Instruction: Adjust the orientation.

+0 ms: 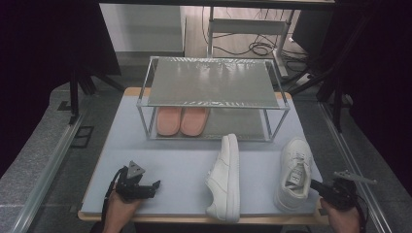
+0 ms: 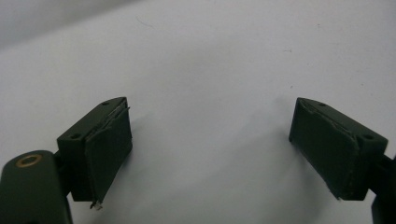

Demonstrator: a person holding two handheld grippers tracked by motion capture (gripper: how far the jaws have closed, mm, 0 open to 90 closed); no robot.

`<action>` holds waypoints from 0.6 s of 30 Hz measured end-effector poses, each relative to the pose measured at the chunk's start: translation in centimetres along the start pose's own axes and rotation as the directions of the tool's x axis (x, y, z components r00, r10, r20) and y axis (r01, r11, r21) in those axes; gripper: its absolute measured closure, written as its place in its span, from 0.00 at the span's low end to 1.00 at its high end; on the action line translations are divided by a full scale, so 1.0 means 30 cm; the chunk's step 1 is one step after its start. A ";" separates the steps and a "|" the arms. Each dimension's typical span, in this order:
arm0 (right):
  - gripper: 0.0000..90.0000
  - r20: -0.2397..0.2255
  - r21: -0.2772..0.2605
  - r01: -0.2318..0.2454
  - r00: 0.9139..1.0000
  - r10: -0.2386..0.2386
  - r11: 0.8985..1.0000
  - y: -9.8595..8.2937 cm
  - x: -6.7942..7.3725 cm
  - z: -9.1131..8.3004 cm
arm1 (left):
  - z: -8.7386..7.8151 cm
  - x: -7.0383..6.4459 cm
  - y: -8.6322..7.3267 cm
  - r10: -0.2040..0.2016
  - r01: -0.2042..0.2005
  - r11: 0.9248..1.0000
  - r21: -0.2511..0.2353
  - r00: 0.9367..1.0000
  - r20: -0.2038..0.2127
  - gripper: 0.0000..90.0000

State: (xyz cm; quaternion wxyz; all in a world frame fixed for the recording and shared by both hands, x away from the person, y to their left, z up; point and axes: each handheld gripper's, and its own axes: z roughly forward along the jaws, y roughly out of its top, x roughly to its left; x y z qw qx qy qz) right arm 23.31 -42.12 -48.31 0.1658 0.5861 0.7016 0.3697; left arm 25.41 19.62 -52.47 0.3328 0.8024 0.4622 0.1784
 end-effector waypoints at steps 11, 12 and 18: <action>1.00 -0.030 -0.061 0.041 0.999 -0.043 0.997 0.053 0.034 -0.109 | 0.000 0.000 0.000 0.000 0.000 1.000 0.000 1.000 0.000 0.14; 1.00 -0.035 -0.065 0.044 0.998 -0.046 0.997 0.057 0.038 -0.114 | 0.000 0.000 0.000 0.000 0.000 1.000 0.000 1.000 0.000 0.15; 0.99 -0.075 -0.075 0.066 0.995 -0.072 0.995 0.092 0.084 -0.139 | 0.000 0.000 0.000 -0.001 0.001 1.000 -0.001 1.000 0.000 0.15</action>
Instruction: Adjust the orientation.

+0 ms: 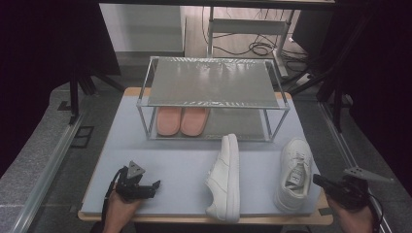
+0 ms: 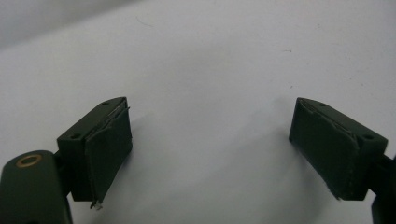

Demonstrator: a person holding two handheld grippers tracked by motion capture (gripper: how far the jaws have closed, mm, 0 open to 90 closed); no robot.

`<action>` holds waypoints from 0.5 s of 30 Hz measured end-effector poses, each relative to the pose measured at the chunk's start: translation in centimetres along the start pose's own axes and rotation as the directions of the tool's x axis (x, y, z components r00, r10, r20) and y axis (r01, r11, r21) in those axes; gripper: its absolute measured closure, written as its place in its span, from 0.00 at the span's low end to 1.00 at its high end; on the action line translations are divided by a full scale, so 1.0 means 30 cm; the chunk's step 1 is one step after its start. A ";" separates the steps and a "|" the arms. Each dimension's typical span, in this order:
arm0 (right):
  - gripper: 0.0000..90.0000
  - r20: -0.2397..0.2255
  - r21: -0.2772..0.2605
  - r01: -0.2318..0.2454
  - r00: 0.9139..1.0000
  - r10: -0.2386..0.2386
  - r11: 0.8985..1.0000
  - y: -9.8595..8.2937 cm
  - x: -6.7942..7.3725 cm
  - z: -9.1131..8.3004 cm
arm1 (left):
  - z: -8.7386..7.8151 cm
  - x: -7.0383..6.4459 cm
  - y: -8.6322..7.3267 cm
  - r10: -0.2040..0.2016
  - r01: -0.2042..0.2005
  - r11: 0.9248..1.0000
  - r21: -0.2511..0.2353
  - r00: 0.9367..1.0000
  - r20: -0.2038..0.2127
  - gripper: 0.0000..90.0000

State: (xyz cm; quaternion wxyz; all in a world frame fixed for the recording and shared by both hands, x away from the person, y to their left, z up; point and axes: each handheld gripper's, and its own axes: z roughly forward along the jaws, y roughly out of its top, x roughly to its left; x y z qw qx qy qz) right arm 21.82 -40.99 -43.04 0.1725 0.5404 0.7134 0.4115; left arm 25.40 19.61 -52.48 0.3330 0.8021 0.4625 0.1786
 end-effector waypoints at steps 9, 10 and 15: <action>0.99 -0.061 0.004 0.067 0.996 -0.067 0.998 0.047 0.103 0.025 | 0.000 0.000 0.000 0.000 0.000 1.000 0.000 1.000 -0.001 0.15; 0.99 -0.069 0.003 0.080 0.994 -0.080 0.997 0.052 0.119 0.031 | 0.000 0.000 0.000 0.000 0.000 1.000 0.000 1.000 0.000 0.15; 0.99 -0.110 0.016 0.115 0.987 -0.113 0.993 0.064 0.177 0.069 | 0.000 0.000 0.000 0.000 0.000 1.000 -0.001 1.000 -0.001 0.15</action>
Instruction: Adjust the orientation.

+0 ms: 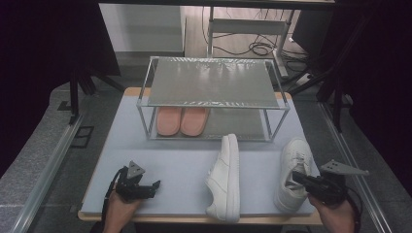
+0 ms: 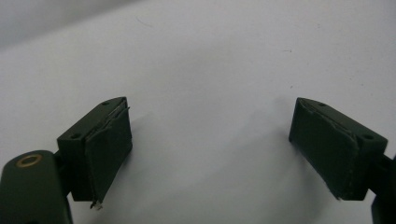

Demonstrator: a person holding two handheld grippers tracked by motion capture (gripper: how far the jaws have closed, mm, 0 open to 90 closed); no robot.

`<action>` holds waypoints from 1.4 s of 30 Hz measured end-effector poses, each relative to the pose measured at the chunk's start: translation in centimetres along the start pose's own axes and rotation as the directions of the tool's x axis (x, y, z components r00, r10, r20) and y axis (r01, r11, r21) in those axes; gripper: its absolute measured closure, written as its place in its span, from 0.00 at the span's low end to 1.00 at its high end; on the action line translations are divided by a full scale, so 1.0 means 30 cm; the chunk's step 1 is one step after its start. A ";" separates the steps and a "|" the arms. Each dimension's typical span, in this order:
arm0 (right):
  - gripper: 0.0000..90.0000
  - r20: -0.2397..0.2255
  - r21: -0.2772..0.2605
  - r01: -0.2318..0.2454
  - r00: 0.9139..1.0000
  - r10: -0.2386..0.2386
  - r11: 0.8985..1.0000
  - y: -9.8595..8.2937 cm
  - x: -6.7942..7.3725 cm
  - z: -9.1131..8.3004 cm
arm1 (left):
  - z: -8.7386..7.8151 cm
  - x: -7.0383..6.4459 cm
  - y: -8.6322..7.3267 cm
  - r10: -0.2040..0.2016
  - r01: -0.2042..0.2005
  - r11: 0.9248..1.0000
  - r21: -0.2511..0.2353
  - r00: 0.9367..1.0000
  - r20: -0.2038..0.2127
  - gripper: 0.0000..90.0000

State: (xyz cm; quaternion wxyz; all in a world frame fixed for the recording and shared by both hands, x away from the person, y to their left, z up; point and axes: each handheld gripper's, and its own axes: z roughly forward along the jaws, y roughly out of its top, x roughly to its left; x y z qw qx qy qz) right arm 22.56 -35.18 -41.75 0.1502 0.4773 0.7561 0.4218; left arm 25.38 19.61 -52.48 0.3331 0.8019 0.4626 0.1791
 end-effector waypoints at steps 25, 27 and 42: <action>0.99 -0.169 0.086 0.125 0.980 -0.109 0.988 0.051 0.214 0.221 | 0.000 -0.001 0.000 0.000 0.000 1.000 -0.001 1.000 -0.001 0.15; 0.99 -0.180 0.087 0.130 0.977 -0.113 0.988 0.058 0.228 0.234 | 0.000 -0.001 0.000 0.000 0.000 1.000 -0.001 1.000 -0.001 0.15; 0.99 -0.242 0.065 0.171 0.959 -0.151 0.983 0.095 0.315 0.298 | 0.000 -0.001 -0.001 0.000 0.000 1.000 -0.002 1.000 -0.001 0.15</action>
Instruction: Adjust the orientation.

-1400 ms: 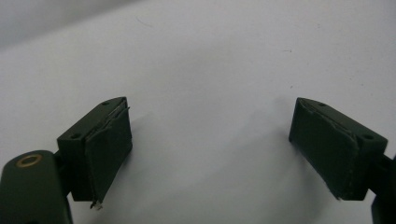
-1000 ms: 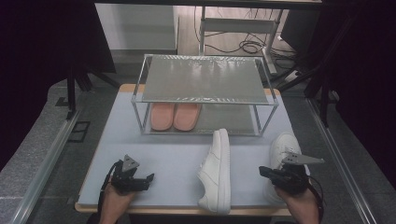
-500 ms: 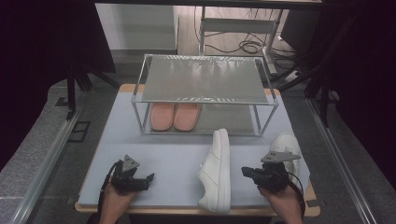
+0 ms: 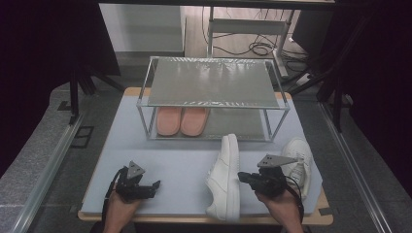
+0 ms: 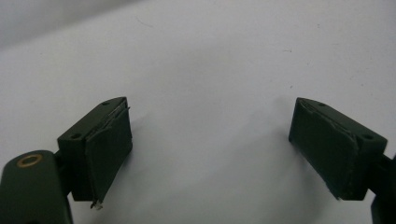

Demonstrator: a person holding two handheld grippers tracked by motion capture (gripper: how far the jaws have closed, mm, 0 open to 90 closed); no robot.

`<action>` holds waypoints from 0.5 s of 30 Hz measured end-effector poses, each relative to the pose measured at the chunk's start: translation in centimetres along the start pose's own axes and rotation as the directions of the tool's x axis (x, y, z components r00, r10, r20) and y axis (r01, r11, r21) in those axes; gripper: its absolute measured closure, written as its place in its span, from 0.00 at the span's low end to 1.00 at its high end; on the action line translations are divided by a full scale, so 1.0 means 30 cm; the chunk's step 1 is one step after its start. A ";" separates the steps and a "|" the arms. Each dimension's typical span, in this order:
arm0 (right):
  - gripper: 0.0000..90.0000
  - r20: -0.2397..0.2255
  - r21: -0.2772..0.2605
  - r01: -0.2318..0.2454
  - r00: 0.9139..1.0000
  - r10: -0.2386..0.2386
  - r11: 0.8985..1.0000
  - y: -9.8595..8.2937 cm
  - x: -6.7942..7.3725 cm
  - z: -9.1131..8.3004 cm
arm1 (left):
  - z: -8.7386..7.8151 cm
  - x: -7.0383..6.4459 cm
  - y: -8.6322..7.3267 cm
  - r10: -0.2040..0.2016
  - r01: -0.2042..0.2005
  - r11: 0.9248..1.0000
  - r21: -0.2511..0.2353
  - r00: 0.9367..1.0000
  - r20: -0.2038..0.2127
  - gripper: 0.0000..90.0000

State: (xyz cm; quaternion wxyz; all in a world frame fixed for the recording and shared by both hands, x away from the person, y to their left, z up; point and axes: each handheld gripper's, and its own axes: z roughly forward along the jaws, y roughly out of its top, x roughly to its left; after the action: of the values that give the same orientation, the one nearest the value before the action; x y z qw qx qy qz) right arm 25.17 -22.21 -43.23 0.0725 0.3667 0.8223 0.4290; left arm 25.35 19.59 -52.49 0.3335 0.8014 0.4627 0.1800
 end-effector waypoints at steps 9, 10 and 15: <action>1.00 -0.016 0.010 0.006 1.000 -0.005 1.000 0.004 0.005 0.042 | 0.000 0.000 0.000 0.000 0.000 1.000 -0.001 1.000 0.000 0.15; 1.00 -0.014 0.011 0.004 1.000 -0.004 1.000 0.003 0.006 0.041 | 0.000 0.000 0.000 0.000 0.000 1.000 -0.001 1.000 0.000 0.15; 1.00 -0.001 0.024 -0.016 1.000 0.016 1.000 -0.010 0.003 0.025 | 0.000 -0.001 -0.001 0.002 -0.002 1.000 -0.002 1.000 -0.001 0.15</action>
State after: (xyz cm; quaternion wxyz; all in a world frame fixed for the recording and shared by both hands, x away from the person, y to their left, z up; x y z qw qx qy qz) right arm 25.29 -21.77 -43.91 0.0642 0.3741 0.8244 0.4199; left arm 25.31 19.58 -52.50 0.3339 0.8015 0.4620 0.1810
